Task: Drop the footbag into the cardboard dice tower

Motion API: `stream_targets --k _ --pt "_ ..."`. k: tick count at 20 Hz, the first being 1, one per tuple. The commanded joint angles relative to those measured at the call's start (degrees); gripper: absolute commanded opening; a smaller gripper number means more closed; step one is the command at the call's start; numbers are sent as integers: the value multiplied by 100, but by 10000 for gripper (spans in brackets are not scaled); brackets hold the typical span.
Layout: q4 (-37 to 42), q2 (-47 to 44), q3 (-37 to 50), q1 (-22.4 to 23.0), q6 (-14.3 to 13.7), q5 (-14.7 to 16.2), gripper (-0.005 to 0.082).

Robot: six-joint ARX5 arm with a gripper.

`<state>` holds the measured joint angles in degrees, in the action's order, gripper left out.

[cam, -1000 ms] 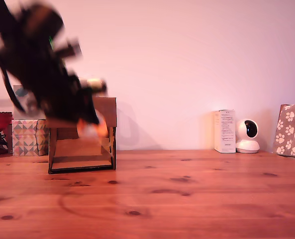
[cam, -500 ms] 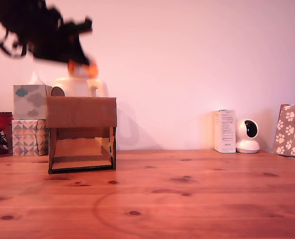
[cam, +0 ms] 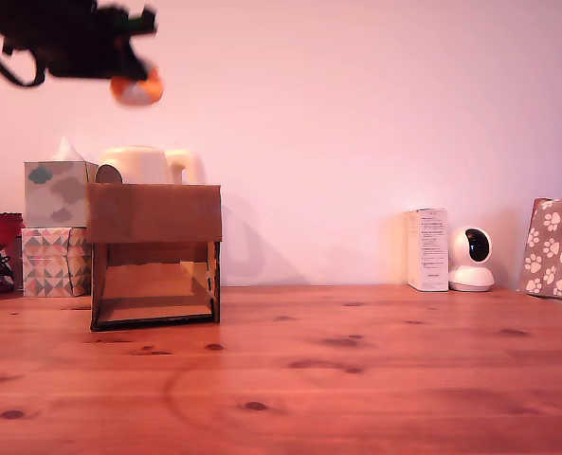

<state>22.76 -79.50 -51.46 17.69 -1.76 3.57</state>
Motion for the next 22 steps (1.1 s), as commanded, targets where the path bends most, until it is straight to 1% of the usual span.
stream_targets --k 1,6,8,10,12,15,18,19,20,21,22 --pt "-212 -393 -404 -96 -20 181 110" --pt "-1261 -1443 -1740 -299 -22 522 110" --pt "-1703 -1880 -2304 -376 -24 564 110" --pt "-1969 -2229 -2723 -428 -26 566 110" --pt "-2120 -2417 -2933 -459 -24 568 110" --pt "-2184 -2507 -2962 -485 -26 586 111" --pt "-2133 -2507 -2964 -485 -181 586 119" --pt "-2100 -2507 -2968 -483 -286 595 198" --pt "-2109 -2507 -2988 -483 -332 597 395" --pt "-2225 -2507 -3034 -483 -323 595 621" --pt "-2385 -2507 -3091 -483 -323 590 752"
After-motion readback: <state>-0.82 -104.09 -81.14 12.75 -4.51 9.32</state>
